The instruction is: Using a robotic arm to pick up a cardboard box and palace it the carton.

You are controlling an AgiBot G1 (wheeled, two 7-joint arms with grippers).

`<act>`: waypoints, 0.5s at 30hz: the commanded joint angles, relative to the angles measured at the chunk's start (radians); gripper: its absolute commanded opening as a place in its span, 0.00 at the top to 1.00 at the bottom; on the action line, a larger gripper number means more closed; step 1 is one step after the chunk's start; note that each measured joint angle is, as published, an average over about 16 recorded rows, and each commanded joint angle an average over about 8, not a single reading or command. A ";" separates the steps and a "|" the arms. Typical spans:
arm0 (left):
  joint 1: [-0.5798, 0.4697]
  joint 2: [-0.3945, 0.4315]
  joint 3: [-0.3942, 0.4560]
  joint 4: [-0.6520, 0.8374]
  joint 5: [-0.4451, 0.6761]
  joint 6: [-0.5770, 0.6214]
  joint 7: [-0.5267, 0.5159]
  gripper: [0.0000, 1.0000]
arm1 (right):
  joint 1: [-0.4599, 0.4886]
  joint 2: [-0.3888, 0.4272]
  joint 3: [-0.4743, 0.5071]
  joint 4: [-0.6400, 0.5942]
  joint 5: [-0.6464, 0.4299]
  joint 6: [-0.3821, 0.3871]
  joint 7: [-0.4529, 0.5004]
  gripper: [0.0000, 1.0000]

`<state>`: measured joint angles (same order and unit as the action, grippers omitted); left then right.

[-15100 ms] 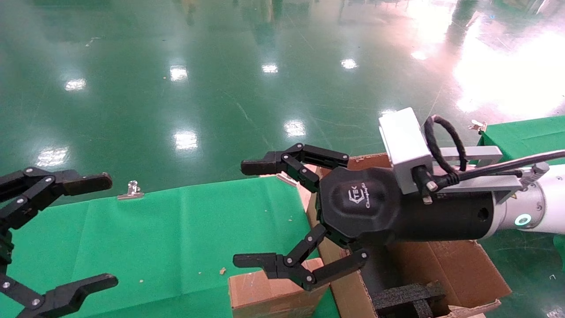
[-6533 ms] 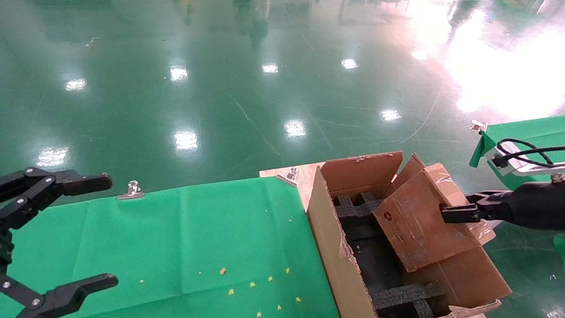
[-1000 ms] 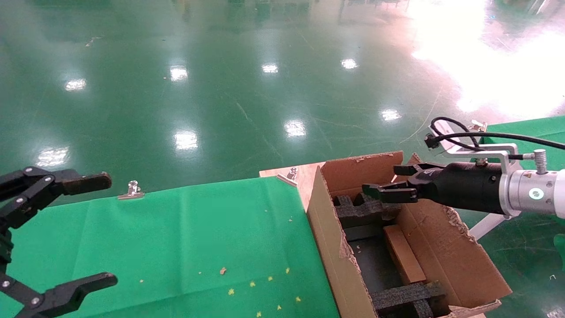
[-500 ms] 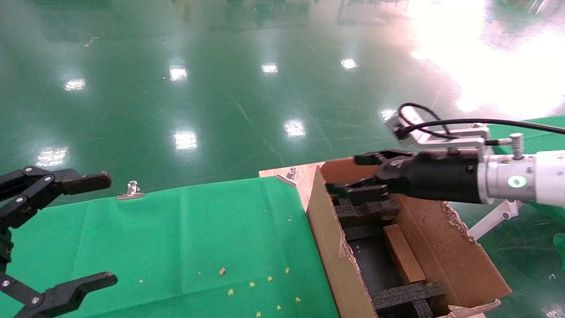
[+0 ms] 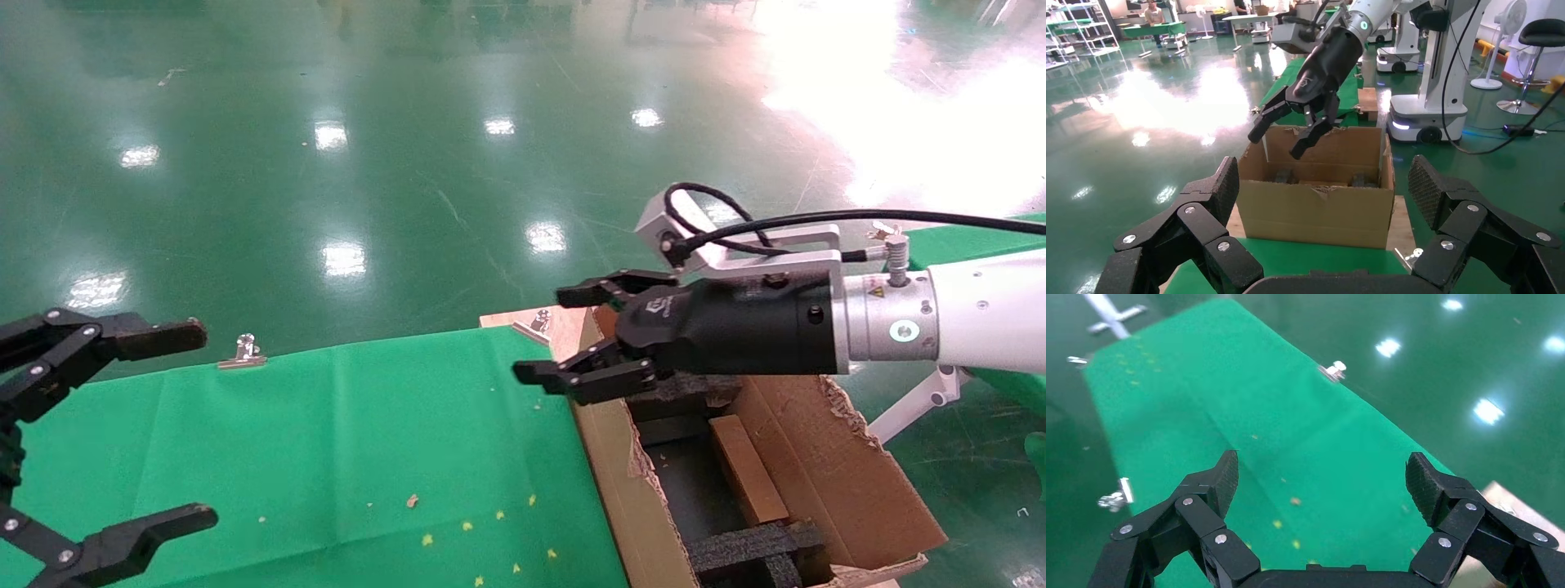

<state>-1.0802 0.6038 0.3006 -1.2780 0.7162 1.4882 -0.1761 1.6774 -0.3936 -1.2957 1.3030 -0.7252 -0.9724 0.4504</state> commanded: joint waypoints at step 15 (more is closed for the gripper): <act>0.000 0.000 0.001 0.000 -0.001 0.000 0.000 0.00 | -0.280 -0.101 0.472 -0.009 -0.002 -0.243 -0.122 0.00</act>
<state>-1.0803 0.6035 0.3013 -1.2780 0.7157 1.4879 -0.1758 1.3986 -0.4942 -0.8259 1.2943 -0.7277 -1.2143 0.3289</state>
